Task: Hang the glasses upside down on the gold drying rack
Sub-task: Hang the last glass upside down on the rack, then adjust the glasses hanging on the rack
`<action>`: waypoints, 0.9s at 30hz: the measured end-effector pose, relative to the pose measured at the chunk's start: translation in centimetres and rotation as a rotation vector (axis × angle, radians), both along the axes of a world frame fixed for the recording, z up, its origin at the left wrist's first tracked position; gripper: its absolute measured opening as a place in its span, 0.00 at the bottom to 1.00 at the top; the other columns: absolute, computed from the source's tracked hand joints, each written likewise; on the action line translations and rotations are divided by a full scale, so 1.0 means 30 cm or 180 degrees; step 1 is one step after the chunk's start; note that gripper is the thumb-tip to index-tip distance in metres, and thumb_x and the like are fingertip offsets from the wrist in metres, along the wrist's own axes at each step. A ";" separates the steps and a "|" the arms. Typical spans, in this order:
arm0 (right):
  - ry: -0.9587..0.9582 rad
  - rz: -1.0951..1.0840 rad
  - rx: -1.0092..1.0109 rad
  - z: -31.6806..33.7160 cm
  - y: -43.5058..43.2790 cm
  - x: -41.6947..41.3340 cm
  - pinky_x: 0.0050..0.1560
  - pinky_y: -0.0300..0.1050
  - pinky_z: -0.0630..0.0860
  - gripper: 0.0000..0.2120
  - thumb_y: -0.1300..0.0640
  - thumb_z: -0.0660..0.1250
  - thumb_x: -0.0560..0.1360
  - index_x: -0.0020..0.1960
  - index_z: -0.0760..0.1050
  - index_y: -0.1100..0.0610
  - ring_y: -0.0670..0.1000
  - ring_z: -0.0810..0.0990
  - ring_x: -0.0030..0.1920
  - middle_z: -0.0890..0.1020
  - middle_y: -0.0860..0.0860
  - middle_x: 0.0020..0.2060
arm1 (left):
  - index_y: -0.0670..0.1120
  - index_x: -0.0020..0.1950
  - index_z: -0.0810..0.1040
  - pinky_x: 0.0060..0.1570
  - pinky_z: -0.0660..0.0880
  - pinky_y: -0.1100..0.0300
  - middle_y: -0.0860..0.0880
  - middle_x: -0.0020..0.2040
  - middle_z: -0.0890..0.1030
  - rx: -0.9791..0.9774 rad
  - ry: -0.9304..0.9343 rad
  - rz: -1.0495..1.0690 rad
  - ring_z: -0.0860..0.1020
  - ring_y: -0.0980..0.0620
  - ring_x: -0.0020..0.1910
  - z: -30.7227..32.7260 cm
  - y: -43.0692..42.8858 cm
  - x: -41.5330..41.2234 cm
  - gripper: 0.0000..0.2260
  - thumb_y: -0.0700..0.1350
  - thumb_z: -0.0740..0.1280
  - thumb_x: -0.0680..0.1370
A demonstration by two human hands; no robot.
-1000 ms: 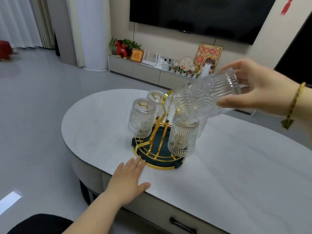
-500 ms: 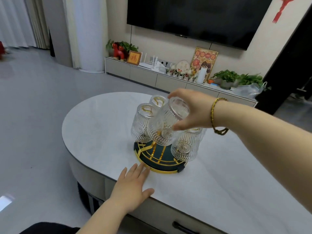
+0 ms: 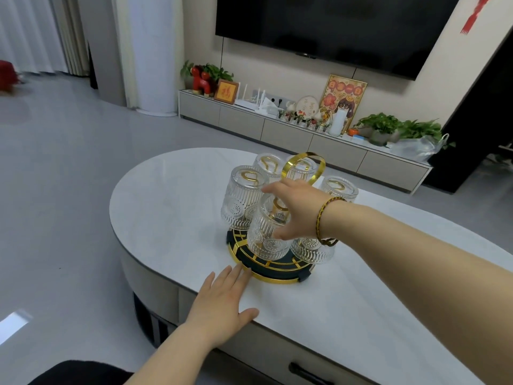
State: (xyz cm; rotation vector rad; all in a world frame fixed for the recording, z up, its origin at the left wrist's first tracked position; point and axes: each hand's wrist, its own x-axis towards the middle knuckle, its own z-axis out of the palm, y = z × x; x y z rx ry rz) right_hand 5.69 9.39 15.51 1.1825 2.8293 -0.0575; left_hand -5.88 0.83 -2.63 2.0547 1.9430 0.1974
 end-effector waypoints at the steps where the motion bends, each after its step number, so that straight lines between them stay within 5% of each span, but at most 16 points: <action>1: 0.0012 -0.0018 -0.0014 -0.004 0.001 -0.001 0.64 0.51 0.65 0.39 0.49 0.69 0.66 0.70 0.53 0.51 0.55 0.62 0.66 0.65 0.53 0.67 | 0.51 0.74 0.40 0.72 0.40 0.52 0.50 0.77 0.42 0.0009 0.0002 0.0002 0.43 0.51 0.75 -0.002 0.002 0.000 0.32 0.59 0.54 0.79; 10: 0.0682 -0.0076 -0.0025 0.022 -0.021 0.057 0.68 0.48 0.58 0.38 0.48 0.69 0.66 0.70 0.53 0.51 0.52 0.57 0.70 0.61 0.51 0.71 | 0.51 0.75 0.42 0.72 0.40 0.51 0.50 0.77 0.42 -0.0004 0.0086 -0.0034 0.42 0.50 0.75 -0.010 0.004 -0.003 0.30 0.59 0.53 0.79; 17: 0.2026 -0.0409 0.0300 -0.033 -0.056 0.191 0.63 0.39 0.59 0.28 0.55 0.68 0.68 0.66 0.62 0.54 0.50 0.64 0.65 0.68 0.52 0.65 | 0.52 0.75 0.41 0.72 0.41 0.51 0.50 0.77 0.40 0.0044 0.0156 -0.0020 0.42 0.51 0.75 -0.004 0.002 0.016 0.29 0.58 0.52 0.80; 21: 0.3095 -0.1125 0.0079 -0.142 -0.057 0.238 0.59 0.42 0.65 0.31 0.59 0.69 0.67 0.66 0.59 0.55 0.49 0.67 0.57 0.69 0.54 0.63 | 0.51 0.75 0.41 0.72 0.40 0.53 0.50 0.77 0.39 0.0089 0.0099 -0.0084 0.41 0.52 0.75 0.000 0.002 0.042 0.28 0.57 0.52 0.80; 27: 0.3526 -0.1503 -0.0525 -0.273 -0.016 0.214 0.64 0.49 0.66 0.42 0.58 0.72 0.65 0.70 0.49 0.52 0.53 0.66 0.64 0.65 0.55 0.67 | 0.52 0.75 0.42 0.72 0.38 0.54 0.49 0.77 0.39 0.0111 0.0072 -0.0143 0.39 0.52 0.75 -0.005 0.014 0.068 0.28 0.57 0.52 0.80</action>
